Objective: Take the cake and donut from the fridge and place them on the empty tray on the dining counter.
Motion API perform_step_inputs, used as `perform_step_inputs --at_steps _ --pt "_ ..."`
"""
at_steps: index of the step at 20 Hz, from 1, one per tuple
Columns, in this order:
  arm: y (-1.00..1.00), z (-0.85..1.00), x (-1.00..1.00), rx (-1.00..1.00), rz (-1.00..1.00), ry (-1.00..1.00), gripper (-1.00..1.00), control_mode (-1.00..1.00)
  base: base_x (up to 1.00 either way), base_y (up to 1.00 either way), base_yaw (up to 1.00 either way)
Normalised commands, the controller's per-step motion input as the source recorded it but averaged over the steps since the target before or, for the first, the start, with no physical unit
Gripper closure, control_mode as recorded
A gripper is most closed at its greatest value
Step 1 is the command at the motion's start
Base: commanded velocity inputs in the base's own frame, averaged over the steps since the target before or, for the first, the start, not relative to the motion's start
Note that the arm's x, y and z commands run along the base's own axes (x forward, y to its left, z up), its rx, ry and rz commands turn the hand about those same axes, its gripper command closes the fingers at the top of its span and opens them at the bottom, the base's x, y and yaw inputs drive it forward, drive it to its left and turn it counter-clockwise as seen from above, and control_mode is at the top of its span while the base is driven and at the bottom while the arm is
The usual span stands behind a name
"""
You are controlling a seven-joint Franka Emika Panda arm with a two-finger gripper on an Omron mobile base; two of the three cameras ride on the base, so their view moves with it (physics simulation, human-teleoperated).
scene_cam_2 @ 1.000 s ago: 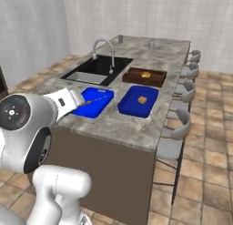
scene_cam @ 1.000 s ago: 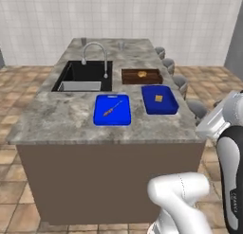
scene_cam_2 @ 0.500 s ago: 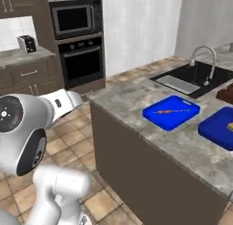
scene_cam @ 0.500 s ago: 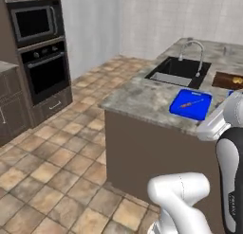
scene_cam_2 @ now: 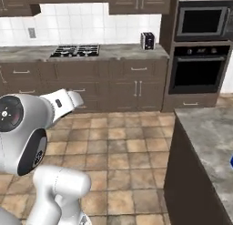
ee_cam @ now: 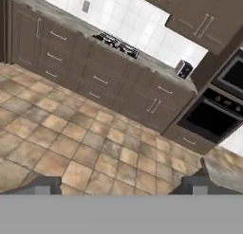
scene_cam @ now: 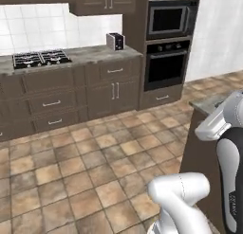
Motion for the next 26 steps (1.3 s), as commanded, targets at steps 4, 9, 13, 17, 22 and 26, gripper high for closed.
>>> perform_step_inputs --at_steps 4,9,13,17,22,26 --pt "0.0 0.0 0.0 0.0 0.0 0.0 -1.0 1.0 0.09 0.29 0.91" --pt "0.0 0.0 0.0 0.0 0.0 0.0 -1.0 1.0 0.13 0.3 0.89" --pt "0.0 0.0 0.0 0.0 0.0 0.0 -1.0 1.0 0.19 0.35 0.84" --pt "0.0 0.0 0.0 0.0 0.0 0.0 -1.0 1.0 0.26 0.42 0.8" --pt "0.0 0.0 0.0 0.0 0.0 0.0 -1.0 1.0 0.49 0.15 0.74" --pt "0.0 0.0 0.0 0.0 0.0 0.0 -1.0 1.0 0.38 0.0 0.39"
